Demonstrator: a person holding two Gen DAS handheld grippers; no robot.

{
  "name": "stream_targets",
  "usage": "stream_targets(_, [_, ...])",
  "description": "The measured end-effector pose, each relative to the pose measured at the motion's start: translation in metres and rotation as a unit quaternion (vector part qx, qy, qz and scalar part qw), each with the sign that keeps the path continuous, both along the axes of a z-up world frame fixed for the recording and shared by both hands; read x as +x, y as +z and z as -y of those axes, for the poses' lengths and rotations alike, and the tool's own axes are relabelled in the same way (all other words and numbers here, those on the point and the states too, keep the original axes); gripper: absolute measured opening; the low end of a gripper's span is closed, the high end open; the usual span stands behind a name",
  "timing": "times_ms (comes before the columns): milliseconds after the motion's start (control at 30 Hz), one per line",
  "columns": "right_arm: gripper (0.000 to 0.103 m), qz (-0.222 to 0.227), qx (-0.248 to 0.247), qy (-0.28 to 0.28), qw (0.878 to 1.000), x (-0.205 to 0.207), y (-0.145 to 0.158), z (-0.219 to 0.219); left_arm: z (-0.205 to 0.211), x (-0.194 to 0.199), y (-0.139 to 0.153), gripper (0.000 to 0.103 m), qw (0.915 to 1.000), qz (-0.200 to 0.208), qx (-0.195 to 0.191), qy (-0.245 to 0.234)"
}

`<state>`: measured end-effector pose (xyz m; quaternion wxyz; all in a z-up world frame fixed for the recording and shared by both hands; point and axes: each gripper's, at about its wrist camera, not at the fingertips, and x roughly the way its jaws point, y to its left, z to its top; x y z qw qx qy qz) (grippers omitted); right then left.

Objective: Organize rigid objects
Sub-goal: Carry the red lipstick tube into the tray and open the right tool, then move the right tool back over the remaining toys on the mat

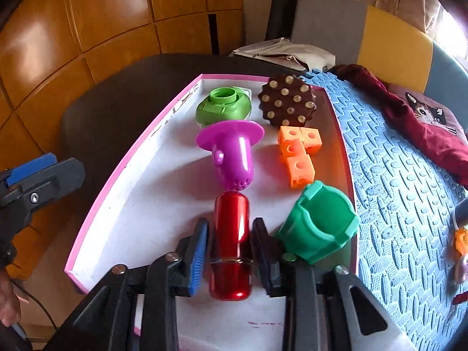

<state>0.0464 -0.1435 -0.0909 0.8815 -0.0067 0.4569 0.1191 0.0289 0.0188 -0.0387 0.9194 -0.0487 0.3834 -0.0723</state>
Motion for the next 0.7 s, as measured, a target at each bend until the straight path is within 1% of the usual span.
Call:
stream_targets(67, [0.039,0.0,0.011,0.003,1.0,-0.005,0.005,-0.001,0.001,-0.001,0.001,0.073,1.0,0.002,0.003,0.0])
stream_targets(133, [0.044,0.011,0.016,0.005,1.0,-0.005,0.011,-0.003,0.0,-0.002,0.002,0.073,1.0,0.003,0.002,0.0])
stream_targets(167, [0.045,0.017,0.016,0.007,1.0,-0.007,0.013,-0.004,0.0,-0.002,0.003,0.073,1.0,0.004,0.003,0.001])
stream_targets(333, [0.045,0.038,0.016,0.015,0.999,-0.02,0.028,-0.007,0.001,-0.005,0.005,0.073,1.0,0.005,0.007,-0.001])
stream_targets(500, [0.045,0.07,0.02,0.011,0.997,-0.032,0.049,-0.001,0.003,-0.006,0.007,0.073,0.9999,0.007,0.01,-0.003])
stream_targets(700, [0.045,0.103,0.03,-0.017,0.994,-0.044,0.073,0.026,0.006,-0.01,0.012,0.073,0.9998,0.014,0.012,-0.009])
